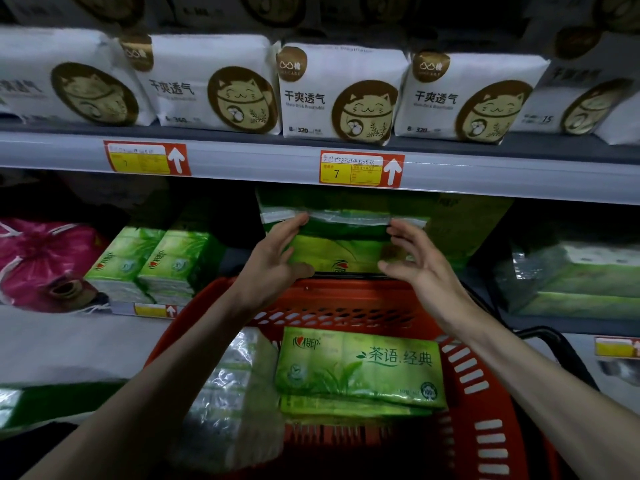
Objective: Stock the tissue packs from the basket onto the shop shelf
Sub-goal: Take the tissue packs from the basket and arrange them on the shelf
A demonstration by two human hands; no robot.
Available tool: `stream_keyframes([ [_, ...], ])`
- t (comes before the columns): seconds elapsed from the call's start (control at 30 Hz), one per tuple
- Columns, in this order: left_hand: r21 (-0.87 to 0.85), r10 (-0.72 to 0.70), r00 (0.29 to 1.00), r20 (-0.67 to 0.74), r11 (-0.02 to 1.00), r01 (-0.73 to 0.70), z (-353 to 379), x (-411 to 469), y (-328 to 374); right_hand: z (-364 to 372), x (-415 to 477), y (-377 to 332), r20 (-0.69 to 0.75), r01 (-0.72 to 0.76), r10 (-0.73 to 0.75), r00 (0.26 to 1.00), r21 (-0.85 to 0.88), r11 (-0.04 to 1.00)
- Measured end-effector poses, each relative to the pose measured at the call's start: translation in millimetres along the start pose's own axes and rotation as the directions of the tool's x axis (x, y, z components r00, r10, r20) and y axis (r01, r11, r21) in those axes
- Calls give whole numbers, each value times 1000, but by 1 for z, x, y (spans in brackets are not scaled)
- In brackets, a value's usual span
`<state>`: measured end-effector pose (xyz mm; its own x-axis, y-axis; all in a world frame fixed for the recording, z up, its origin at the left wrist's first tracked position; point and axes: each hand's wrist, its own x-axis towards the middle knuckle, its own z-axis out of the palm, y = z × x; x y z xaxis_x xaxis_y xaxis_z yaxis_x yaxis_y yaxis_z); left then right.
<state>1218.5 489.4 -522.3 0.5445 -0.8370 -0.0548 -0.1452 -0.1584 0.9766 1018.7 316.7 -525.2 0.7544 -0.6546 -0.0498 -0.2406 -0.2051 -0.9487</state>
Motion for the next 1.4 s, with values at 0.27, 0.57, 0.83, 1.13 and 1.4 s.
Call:
stream_keyframes([
  [0.27,70,-29,1000,-3,997,30,-2,-17,15,3,-23,-13,28,5,-2,1000,-119,993],
  [0.57,428,-56,996,64,903,23,3,-79,23,3,-66,-20,101,84,-50,994,-369,926],
  [0.83,757,-12,985,170,642,-122,5,-109,6,8,-93,-16,260,132,27,965,-576,806],
  [1.13,955,-249,925,288,149,-257,50,-96,-23,22,-75,22,352,118,415,839,-862,493],
  [1.4,976,-367,905,215,61,-207,65,-83,-38,24,-75,46,306,153,427,851,-922,356],
])
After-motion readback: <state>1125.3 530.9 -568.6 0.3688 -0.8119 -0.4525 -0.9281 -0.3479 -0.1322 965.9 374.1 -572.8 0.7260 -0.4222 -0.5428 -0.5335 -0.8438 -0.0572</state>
